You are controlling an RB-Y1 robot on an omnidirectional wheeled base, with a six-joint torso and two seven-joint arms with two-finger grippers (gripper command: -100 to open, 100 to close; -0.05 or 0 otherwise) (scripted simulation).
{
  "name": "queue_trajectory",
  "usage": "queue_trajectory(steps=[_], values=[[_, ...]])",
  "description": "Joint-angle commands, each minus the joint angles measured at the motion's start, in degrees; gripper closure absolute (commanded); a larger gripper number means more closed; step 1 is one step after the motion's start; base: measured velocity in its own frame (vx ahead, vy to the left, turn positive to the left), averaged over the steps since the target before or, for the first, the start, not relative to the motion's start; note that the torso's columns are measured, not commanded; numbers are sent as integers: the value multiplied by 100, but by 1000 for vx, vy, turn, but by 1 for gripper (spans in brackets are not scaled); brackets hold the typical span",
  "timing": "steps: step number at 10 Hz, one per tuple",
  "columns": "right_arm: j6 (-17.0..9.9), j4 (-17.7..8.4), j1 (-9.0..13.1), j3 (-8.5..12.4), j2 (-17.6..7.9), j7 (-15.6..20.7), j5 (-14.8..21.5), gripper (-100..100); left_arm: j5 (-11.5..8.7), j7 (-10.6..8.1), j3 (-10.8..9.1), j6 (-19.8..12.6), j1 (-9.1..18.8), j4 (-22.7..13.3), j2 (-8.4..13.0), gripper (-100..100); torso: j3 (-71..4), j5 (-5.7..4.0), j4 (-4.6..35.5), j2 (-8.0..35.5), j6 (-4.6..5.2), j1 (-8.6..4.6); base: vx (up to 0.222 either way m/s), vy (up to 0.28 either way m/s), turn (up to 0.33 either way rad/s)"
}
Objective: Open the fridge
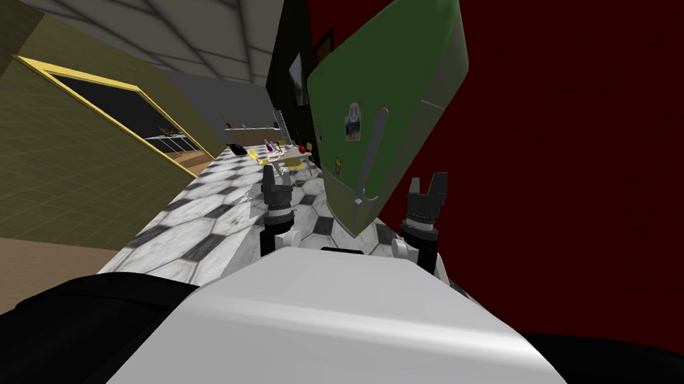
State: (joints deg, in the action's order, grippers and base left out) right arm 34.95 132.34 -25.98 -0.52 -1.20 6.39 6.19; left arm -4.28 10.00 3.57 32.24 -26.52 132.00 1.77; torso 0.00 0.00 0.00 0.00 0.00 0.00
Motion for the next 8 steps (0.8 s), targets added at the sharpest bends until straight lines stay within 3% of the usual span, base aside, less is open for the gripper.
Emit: queue_trajectory(steps=[1, 8], values=[[0, 0, 0, 0, 0, 0, 0, 0, 0, 0, 0, 0, 0, 0, 0, 0, -467, 0, 235, 232, 0, 0, 0, 0, 0], [0, 2, 0, 0, 0, 0, 0, 0, 0, 0, 0, 0, 0, 2, 0, 0, -6227, 0, 3114, 3116, 0, 0, 0, 0, 0]])
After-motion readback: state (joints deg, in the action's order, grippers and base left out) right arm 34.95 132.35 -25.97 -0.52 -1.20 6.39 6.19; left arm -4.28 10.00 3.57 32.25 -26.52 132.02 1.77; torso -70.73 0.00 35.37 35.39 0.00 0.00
